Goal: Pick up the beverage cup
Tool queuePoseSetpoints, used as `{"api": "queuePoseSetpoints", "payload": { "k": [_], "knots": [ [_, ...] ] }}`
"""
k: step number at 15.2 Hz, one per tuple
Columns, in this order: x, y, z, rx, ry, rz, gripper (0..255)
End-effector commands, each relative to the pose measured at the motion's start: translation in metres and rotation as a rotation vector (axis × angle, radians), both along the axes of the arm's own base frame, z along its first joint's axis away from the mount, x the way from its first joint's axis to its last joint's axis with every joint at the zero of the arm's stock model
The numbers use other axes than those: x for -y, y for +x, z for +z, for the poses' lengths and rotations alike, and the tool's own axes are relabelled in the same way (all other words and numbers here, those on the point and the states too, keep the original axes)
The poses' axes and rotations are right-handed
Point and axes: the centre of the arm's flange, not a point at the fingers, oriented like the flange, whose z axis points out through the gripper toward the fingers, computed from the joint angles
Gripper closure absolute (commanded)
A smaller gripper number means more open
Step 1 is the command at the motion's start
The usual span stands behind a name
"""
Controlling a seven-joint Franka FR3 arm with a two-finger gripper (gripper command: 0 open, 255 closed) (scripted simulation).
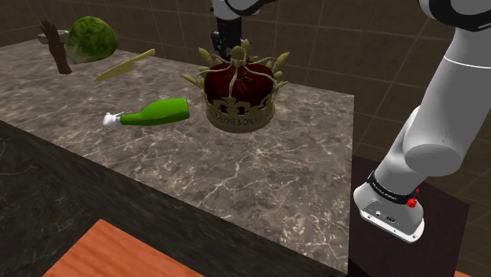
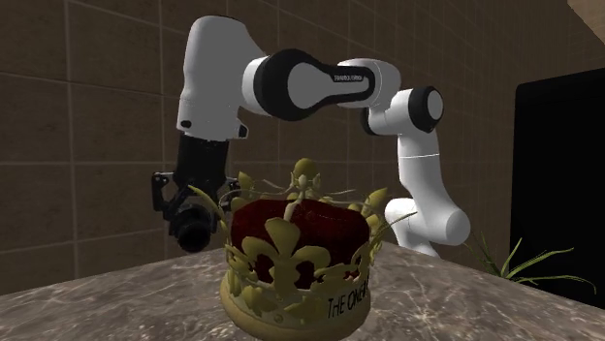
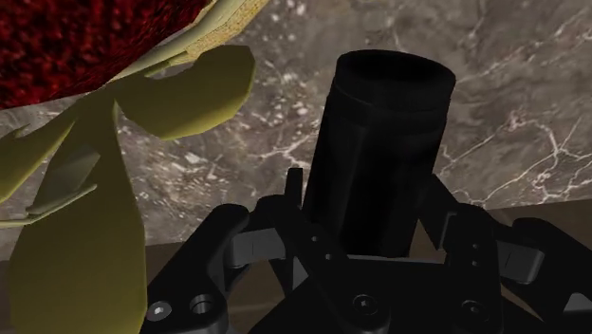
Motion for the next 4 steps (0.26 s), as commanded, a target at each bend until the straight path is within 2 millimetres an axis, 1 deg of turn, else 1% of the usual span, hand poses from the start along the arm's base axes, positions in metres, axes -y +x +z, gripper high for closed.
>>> {"api": "queuePoseSetpoints", "payload": {
  "k": [1, 2, 4],
  "knots": [
    [-0.0002, 0.0004, 0.011, 0.002, 0.001, 0.001, 255],
    [-0.0002, 0.0004, 0.0163, 0.002, 0.001, 0.001, 255],
    [-0.0002, 0.0004, 0.0171, 0.002, 0.001, 0.001, 255]
  ]
}}
